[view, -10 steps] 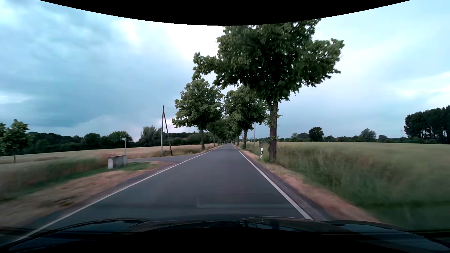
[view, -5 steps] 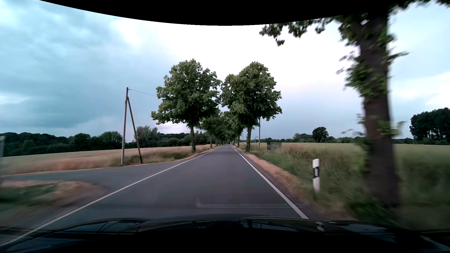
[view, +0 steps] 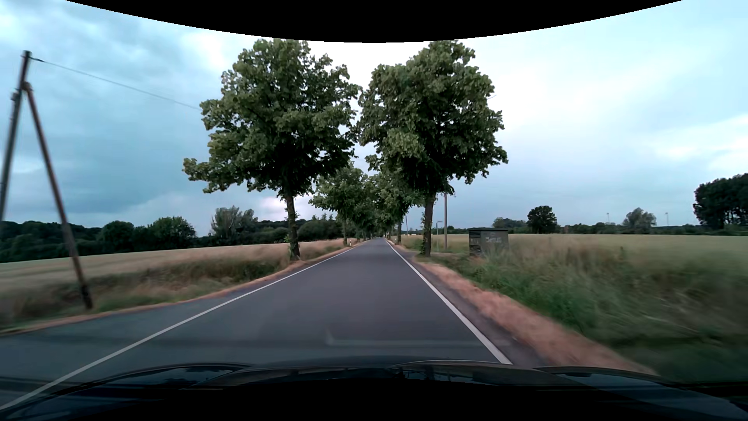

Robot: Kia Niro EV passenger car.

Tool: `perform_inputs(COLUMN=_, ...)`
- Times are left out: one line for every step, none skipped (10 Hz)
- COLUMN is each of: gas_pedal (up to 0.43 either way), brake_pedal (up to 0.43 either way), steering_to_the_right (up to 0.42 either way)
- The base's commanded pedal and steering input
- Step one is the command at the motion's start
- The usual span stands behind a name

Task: Follow the waypoints while adhering to traffic rules and regulations

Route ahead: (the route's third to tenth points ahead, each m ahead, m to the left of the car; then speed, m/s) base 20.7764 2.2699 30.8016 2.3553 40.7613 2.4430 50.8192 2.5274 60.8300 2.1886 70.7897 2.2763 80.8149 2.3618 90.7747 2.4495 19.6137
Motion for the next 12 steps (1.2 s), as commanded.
perform_inputs(gas_pedal=0.197, brake_pedal=0.0, steering_to_the_right=-0.003)
perform_inputs(gas_pedal=0.197, brake_pedal=0.0, steering_to_the_right=-0.003)
perform_inputs(gas_pedal=0.197, brake_pedal=0.0, steering_to_the_right=-0.003)
perform_inputs(gas_pedal=0.197, brake_pedal=0.0, steering_to_the_right=-0.003)
perform_inputs(gas_pedal=0.197, brake_pedal=0.0, steering_to_the_right=-0.004)
perform_inputs(gas_pedal=0.197, brake_pedal=0.0, steering_to_the_right=-0.005)
perform_inputs(gas_pedal=0.197, brake_pedal=0.0, steering_to_the_right=-0.005)
perform_inputs(gas_pedal=0.197, brake_pedal=0.0, steering_to_the_right=-0.004)
perform_inputs(gas_pedal=0.197, brake_pedal=0.0, steering_to_the_right=-0.003)
perform_inputs(gas_pedal=0.197, brake_pedal=0.0, steering_to_the_right=-0.003)
perform_inputs(gas_pedal=0.197, brake_pedal=0.0, steering_to_the_right=-0.004)
perform_inputs(gas_pedal=0.197, brake_pedal=0.0, steering_to_the_right=-0.005)
